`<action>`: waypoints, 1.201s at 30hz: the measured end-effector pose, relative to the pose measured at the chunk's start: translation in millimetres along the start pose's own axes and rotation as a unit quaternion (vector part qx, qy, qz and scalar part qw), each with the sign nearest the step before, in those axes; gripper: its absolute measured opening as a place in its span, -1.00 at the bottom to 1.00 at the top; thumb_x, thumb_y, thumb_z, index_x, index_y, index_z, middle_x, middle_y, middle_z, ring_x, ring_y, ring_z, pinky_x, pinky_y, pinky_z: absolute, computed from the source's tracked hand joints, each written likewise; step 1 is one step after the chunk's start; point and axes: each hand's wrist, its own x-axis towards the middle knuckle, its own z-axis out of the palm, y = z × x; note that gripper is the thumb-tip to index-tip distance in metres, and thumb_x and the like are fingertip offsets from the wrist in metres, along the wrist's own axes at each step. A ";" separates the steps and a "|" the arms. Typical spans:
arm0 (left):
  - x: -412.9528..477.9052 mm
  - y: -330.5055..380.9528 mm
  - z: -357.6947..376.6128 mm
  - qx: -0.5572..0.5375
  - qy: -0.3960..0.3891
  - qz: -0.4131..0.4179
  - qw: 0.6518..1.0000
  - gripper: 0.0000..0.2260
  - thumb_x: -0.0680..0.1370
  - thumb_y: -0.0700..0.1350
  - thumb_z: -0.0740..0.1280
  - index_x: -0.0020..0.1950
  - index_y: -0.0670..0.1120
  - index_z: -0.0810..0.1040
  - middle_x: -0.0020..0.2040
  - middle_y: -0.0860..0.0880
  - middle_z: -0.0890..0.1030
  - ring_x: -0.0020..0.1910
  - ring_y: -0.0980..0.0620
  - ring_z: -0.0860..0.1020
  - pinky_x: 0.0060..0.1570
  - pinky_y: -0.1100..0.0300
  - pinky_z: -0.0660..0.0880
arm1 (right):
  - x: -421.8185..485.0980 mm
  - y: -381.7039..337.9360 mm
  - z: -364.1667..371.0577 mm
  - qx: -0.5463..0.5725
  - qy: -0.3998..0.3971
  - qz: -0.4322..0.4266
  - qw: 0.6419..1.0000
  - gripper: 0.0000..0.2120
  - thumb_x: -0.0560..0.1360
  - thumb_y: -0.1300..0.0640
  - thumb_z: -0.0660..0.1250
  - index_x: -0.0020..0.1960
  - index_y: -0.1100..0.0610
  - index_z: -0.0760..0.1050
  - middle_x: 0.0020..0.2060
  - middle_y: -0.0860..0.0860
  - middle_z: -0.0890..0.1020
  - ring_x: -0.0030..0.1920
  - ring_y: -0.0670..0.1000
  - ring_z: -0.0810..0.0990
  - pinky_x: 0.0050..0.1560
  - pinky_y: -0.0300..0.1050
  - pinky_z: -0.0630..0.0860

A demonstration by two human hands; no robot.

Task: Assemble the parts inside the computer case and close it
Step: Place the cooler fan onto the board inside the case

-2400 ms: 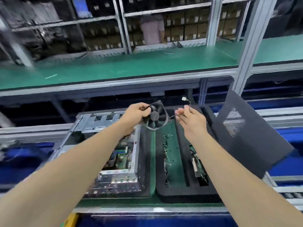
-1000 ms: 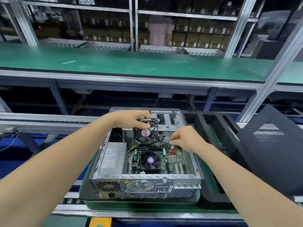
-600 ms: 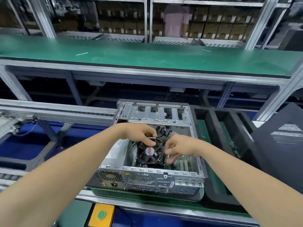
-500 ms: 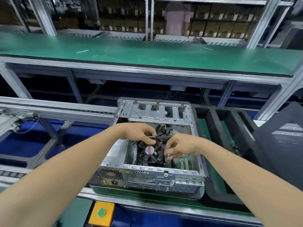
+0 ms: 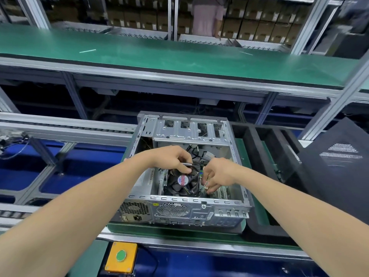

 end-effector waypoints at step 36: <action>58.0 -15.6 8.9 -0.102 -0.195 0.003 0.975 -0.79 0.47 0.01 0.27 -0.33 -0.03 0.44 -0.37 0.09 0.42 -0.36 0.07 0.37 -0.16 0.05 0.27 | 38.7 5.6 27.2 -0.186 -0.121 0.084 0.971 -0.86 0.54 0.18 0.53 -0.12 0.15 0.59 -0.23 0.04 0.72 -0.23 0.01 0.74 -0.25 -0.16 0.67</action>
